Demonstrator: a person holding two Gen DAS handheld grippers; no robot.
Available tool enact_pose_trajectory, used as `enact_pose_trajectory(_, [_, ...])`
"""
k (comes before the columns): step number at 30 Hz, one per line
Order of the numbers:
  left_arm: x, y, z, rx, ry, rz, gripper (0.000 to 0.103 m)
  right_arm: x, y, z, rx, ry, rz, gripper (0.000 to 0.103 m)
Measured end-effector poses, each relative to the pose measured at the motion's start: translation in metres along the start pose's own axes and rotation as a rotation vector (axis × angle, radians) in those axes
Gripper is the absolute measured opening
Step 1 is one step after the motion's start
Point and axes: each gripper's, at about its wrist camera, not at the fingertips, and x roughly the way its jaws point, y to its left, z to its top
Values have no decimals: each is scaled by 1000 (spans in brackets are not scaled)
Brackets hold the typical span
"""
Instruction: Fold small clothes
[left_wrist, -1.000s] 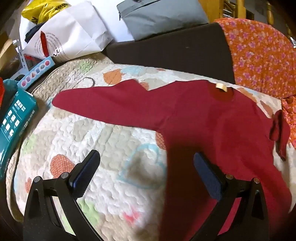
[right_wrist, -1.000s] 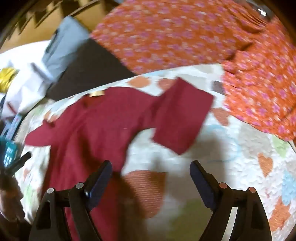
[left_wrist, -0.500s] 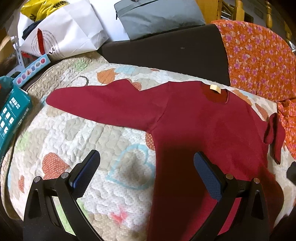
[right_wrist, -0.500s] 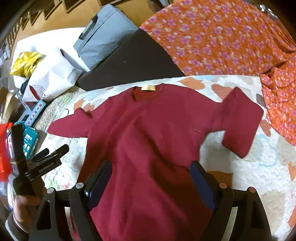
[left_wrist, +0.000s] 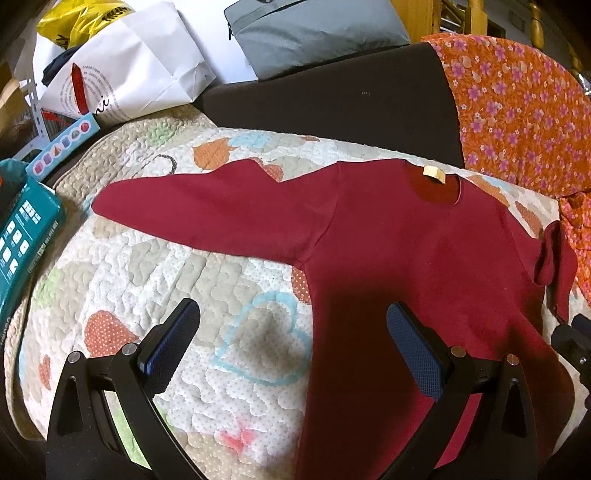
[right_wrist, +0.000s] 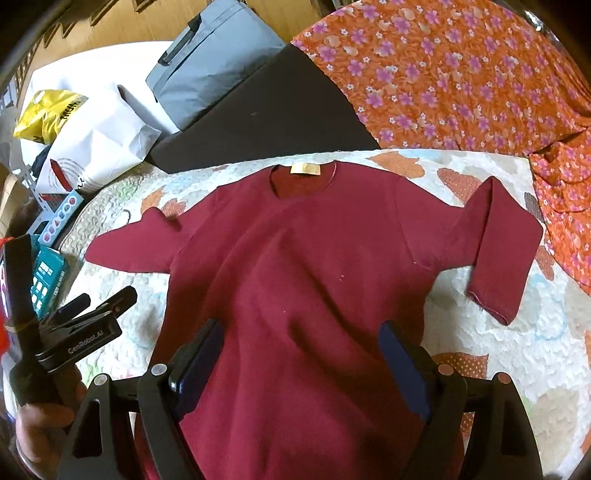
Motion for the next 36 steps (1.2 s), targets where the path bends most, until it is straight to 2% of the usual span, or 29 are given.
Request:
enact_pose_trajectory(18, [14, -11, -1, 29, 24, 6, 102, 26, -1, 8, -21, -1, -26, 85])
enact_pose_trajectory(36, [33, -4, 4, 6, 56, 24, 102, 52, 15, 12, -39, 11, -13, 85])
